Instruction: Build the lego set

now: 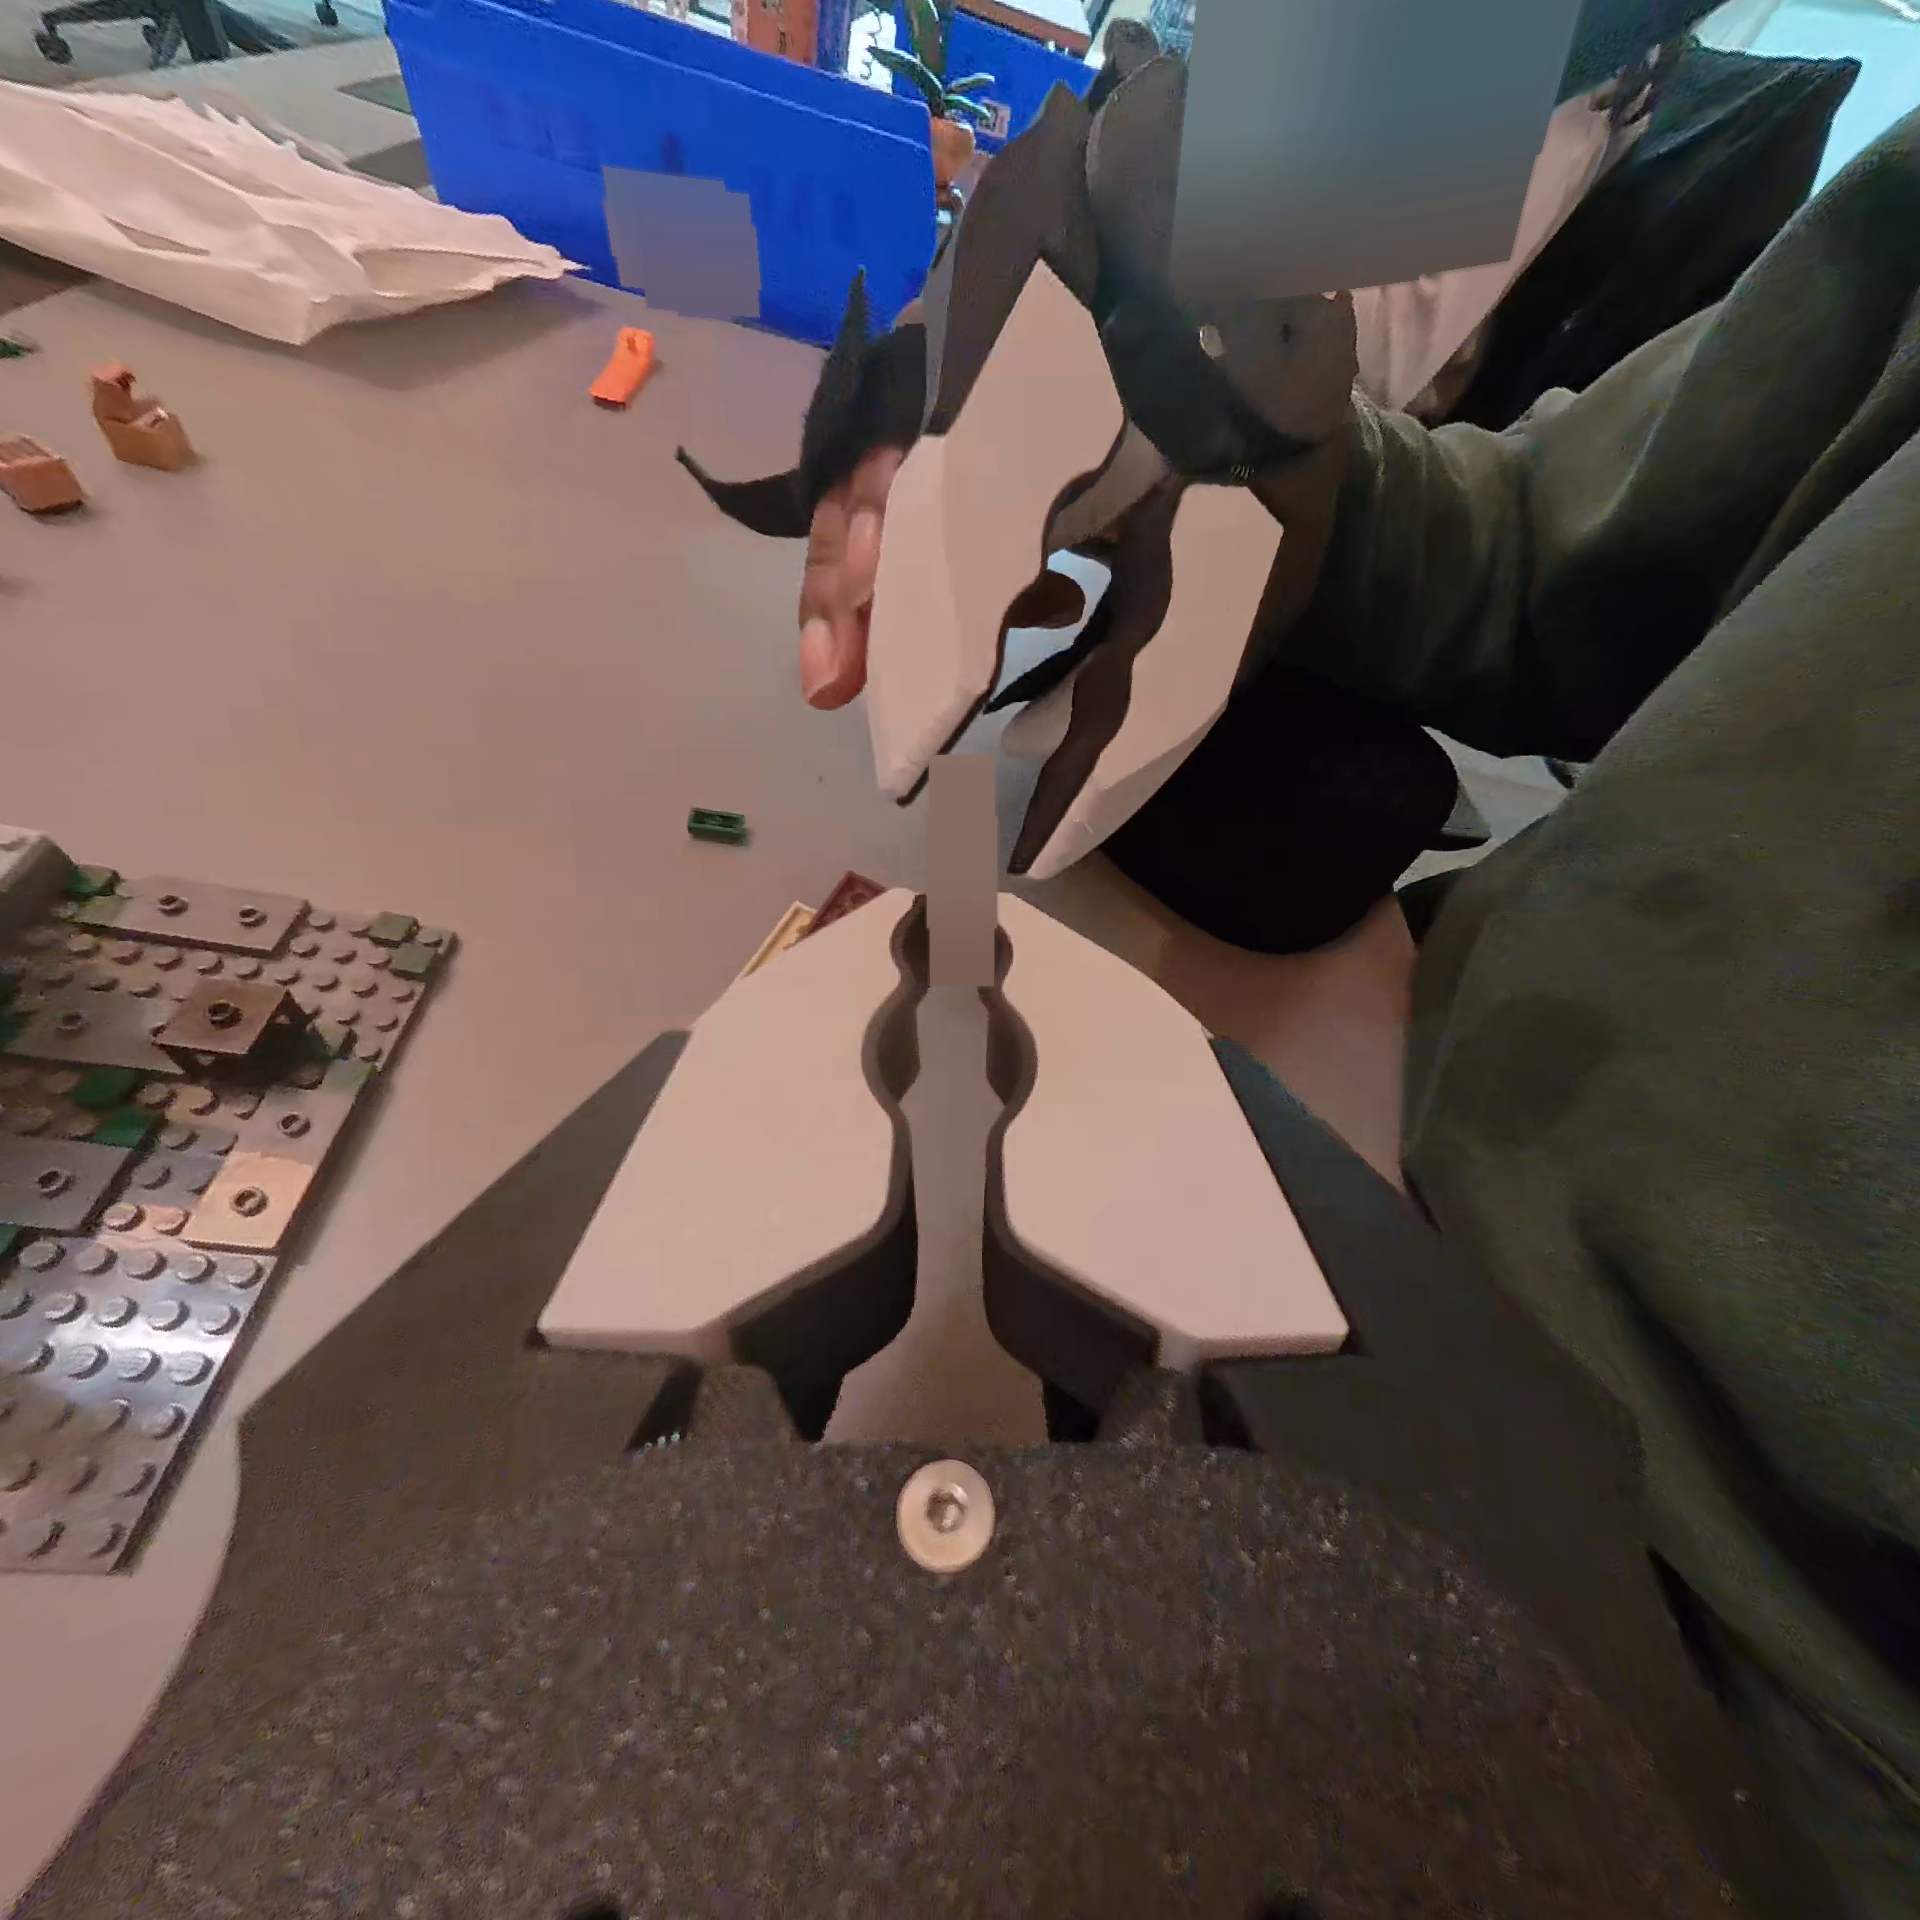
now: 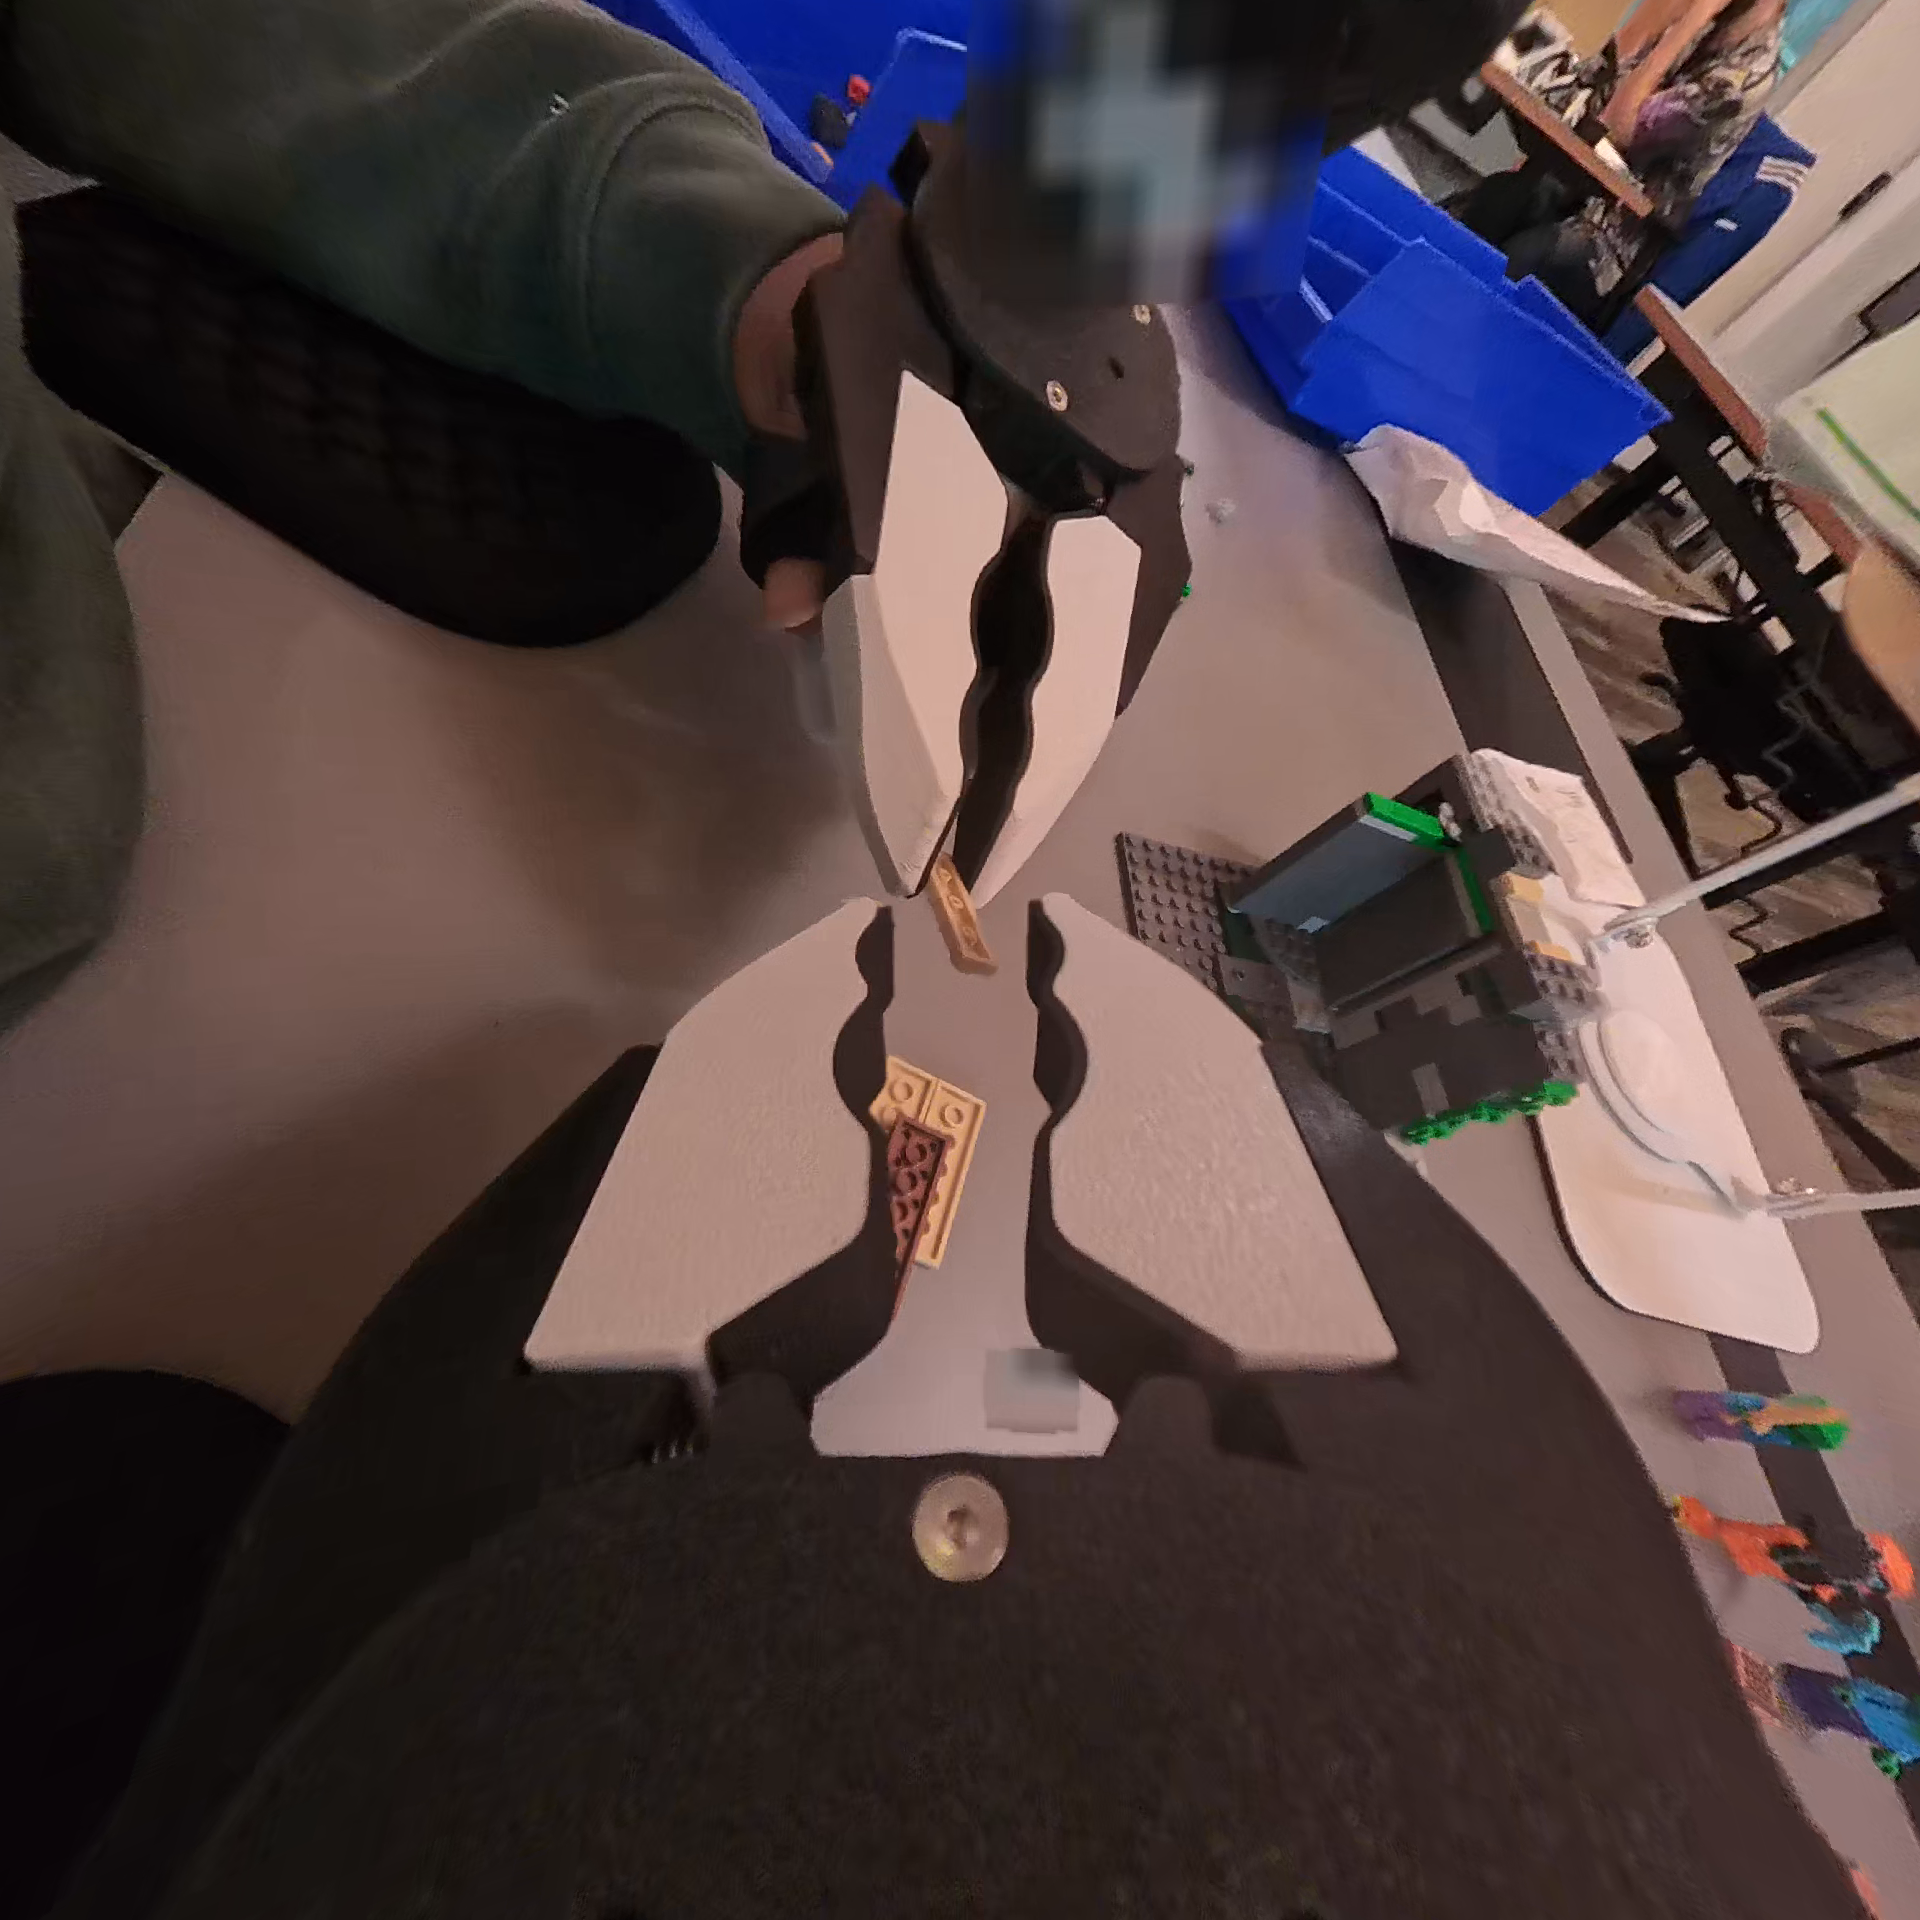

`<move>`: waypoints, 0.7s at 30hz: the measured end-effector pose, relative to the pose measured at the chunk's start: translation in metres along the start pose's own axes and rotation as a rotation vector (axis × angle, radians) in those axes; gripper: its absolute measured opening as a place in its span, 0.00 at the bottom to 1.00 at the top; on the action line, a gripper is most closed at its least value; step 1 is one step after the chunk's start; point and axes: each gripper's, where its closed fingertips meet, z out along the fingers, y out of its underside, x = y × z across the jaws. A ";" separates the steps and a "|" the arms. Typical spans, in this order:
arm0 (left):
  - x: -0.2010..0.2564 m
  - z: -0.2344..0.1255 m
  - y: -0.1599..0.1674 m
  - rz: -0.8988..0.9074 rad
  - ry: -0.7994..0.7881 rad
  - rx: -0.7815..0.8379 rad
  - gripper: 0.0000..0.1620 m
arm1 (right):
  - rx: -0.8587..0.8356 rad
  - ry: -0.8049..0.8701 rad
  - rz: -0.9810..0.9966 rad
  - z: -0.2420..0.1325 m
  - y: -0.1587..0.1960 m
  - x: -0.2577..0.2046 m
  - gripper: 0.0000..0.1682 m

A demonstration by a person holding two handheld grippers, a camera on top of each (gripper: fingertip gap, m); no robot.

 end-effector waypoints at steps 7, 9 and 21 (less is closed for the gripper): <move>0.002 0.002 0.004 -0.029 0.031 -0.014 0.05 | 0.041 -0.011 -0.041 0.004 0.000 -0.008 0.02; 0.003 0.003 0.006 -0.032 0.038 -0.019 0.05 | 0.048 -0.018 -0.035 0.003 0.000 -0.009 0.00; 0.001 -0.001 0.005 -0.059 0.050 -0.002 0.05 | 0.048 0.020 -0.036 0.001 0.005 -0.005 0.07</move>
